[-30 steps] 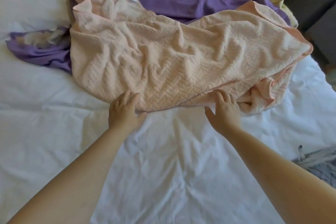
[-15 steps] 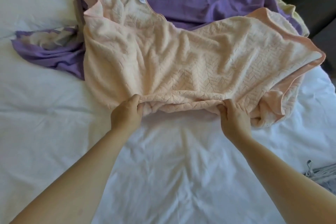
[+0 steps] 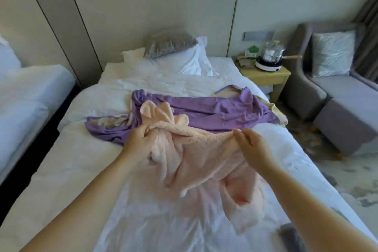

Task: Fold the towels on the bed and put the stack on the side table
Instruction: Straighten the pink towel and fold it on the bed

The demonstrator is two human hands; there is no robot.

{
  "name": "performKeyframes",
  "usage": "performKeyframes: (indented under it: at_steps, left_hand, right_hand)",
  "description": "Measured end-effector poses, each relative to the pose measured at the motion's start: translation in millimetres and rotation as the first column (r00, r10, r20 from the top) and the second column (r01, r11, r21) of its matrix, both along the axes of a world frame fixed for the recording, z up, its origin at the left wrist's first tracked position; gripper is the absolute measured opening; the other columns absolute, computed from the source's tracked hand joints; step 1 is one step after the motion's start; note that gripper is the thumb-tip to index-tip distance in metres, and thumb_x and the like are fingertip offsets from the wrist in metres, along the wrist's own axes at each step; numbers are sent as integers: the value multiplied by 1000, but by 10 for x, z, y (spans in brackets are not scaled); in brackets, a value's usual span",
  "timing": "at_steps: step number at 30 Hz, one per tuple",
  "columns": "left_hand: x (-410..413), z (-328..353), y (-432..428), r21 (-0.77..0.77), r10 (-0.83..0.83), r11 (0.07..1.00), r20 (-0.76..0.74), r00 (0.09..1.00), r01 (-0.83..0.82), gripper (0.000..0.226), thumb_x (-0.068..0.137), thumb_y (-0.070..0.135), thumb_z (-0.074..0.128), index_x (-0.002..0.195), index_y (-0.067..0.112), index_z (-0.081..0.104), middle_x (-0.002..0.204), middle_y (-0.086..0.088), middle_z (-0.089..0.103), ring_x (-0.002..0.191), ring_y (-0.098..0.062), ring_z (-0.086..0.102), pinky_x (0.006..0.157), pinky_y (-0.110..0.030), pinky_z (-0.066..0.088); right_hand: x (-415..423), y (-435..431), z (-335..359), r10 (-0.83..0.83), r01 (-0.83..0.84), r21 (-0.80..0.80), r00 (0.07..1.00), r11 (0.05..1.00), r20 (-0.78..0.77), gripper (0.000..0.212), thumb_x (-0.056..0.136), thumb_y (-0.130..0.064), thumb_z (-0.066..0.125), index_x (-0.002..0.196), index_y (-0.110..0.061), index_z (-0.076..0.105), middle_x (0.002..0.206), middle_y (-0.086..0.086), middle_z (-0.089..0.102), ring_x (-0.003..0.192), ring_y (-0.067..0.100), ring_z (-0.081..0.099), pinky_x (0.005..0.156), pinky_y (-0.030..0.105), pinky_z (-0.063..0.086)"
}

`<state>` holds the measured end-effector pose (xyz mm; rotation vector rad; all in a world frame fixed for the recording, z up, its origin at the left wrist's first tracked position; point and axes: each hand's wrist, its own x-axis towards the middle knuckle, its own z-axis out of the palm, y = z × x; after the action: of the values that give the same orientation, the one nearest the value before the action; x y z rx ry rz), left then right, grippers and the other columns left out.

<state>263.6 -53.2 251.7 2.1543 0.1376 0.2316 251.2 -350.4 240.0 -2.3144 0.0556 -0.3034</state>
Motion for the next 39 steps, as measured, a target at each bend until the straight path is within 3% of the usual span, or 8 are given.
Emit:
performKeyframes:
  at_steps: [8, 14, 18, 21, 26, 31, 36, 39]
  left_hand:
    - [-800, 1459, 77, -165, 60, 986, 215, 975, -25, 15, 90, 23, 49, 82, 14, 58, 78, 2, 59, 72, -12, 53, 62, -26, 41]
    - [-1141, 1902, 167, -297, 153, 953, 300, 942, -60, 6, 87, 31, 54, 90, 36, 56, 97, 8, 60, 93, -12, 59, 70, -21, 43]
    - [-1416, 1532, 126, 95, 104, 984, 372, 923, -149, 35, 70, 61, 51, 94, 37, 62, 103, 6, 59, 99, -16, 55, 86, -35, 45]
    - [-1772, 706, -117, 229, -290, 937, 84, 953, 265, 18, 65, 61, 62, 69, 43, 63, 72, 16, 63, 77, -14, 64, 70, -35, 50]
    - [-2201, -568, -392, -95, -421, 905, -329, 845, 414, 64, 56, 71, 74, 107, 35, 62, 113, 7, 67, 105, -6, 62, 93, -22, 49]
    - [-2225, -778, -609, -95, -343, 939, -314, 885, 330, 6, 86, 44, 63, 86, 38, 63, 75, 19, 69, 71, 4, 63, 69, -14, 43]
    - [-2069, -308, -580, -110, -174, 981, -165, 971, 158, 13, 95, 7, 50, 89, 9, 62, 80, -10, 64, 68, -21, 65, 61, -32, 54]
    - [-1969, 228, -522, -198, -119, 975, -75, 990, 102, 14, 94, 4, 52, 86, 11, 62, 73, -3, 62, 53, -4, 62, 49, -21, 53]
  right_hand:
    - [-631, 160, 1218, 10, -47, 320, 993, 946, 114, 44, 95, -35, 52, 64, -4, 50, 58, -1, 44, 56, 11, 42, 47, 16, 31]
    - [-928, 291, 1780, 64, -119, 469, 989, 875, 131, 39, 96, -43, 47, 82, -11, 64, 74, -1, 63, 68, 10, 57, 60, 24, 42]
    - [-1001, 394, 1848, 47, -81, 597, 996, 798, 72, 27, 96, -45, 47, 81, -30, 64, 78, -9, 66, 75, 4, 60, 58, 20, 42]
    - [-1035, 502, 1702, 100, -94, 576, 995, 812, 21, 26, 96, -44, 48, 86, -26, 64, 83, -7, 67, 79, 5, 61, 62, 21, 44]
    - [-1082, 530, 1233, 112, -56, 520, 991, 852, -76, 31, 96, -44, 49, 73, -29, 63, 69, -10, 65, 69, 5, 62, 59, 20, 46]
    - [-1134, 241, 934, 34, 47, 502, 988, 864, -150, 32, 95, -44, 49, 71, -30, 64, 61, -15, 64, 58, -4, 59, 52, 16, 42]
    - [-1184, -84, 765, -34, 102, 430, 986, 897, -162, 31, 95, -42, 50, 70, -28, 62, 71, -7, 61, 65, 5, 55, 53, 24, 38]
    - [-1224, -160, 673, -36, 96, 302, 979, 948, -198, 35, 97, -35, 49, 87, -6, 66, 83, 9, 61, 64, 13, 48, 53, 26, 34]
